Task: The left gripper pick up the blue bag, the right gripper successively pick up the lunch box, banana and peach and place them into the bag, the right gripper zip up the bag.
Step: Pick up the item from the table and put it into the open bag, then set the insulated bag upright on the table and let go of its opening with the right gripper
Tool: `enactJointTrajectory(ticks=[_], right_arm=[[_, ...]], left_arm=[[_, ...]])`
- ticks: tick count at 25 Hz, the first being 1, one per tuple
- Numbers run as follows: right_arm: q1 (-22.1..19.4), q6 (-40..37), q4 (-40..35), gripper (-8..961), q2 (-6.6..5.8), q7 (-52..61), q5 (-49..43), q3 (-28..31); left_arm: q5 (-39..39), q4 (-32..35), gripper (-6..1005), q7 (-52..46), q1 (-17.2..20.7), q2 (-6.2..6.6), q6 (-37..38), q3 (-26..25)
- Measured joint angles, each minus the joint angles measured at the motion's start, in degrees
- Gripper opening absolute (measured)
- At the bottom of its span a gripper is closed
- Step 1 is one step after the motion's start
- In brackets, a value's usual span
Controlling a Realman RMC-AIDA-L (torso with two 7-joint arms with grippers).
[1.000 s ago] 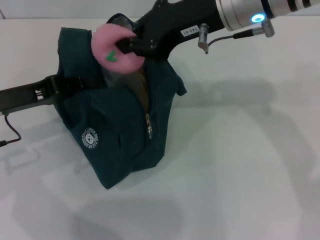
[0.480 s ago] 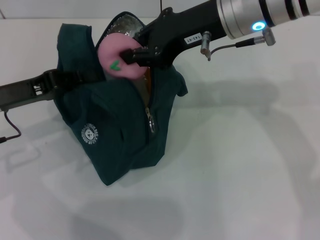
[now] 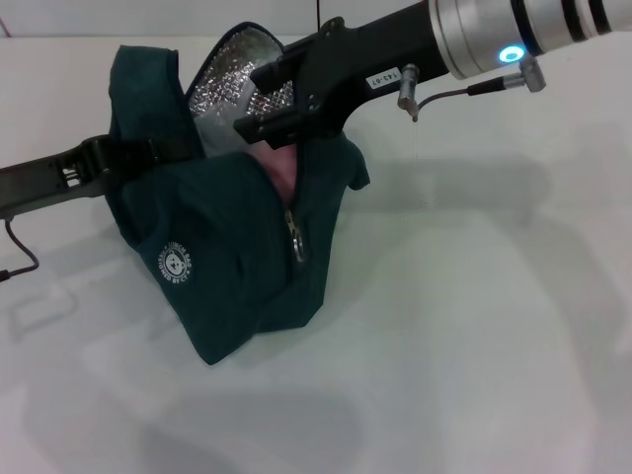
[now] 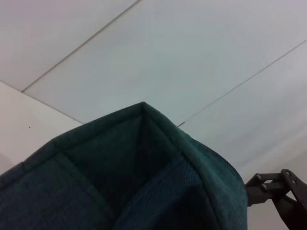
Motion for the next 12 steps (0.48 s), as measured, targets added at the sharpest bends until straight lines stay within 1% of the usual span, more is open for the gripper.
enactJointTrajectory(ticks=[2, 5, 7, 12], right_arm=[[-0.05, 0.08, 0.16, 557, -0.06, -0.02, -0.02, 0.15], [-0.09, 0.33, 0.22, 568, -0.22, -0.07, -0.08, 0.29], [-0.11, 1.17, 0.2, 576, -0.35, 0.04, -0.54, 1.47], [-0.89, 4.84, 1.9, 622, -0.35, 1.12, -3.07, 7.7]], left_arm=[[0.07, 0.0, 32, 0.0, -0.01, 0.0, -0.03, 0.04], [0.08, 0.0, 32, 0.0, -0.02, 0.0, -0.05, 0.08], [0.11, 0.0, 32, 0.0, -0.01, 0.0, -0.05, 0.03], [0.13, -0.6, 32, 0.19, -0.15, 0.06, -0.05, 0.13]])
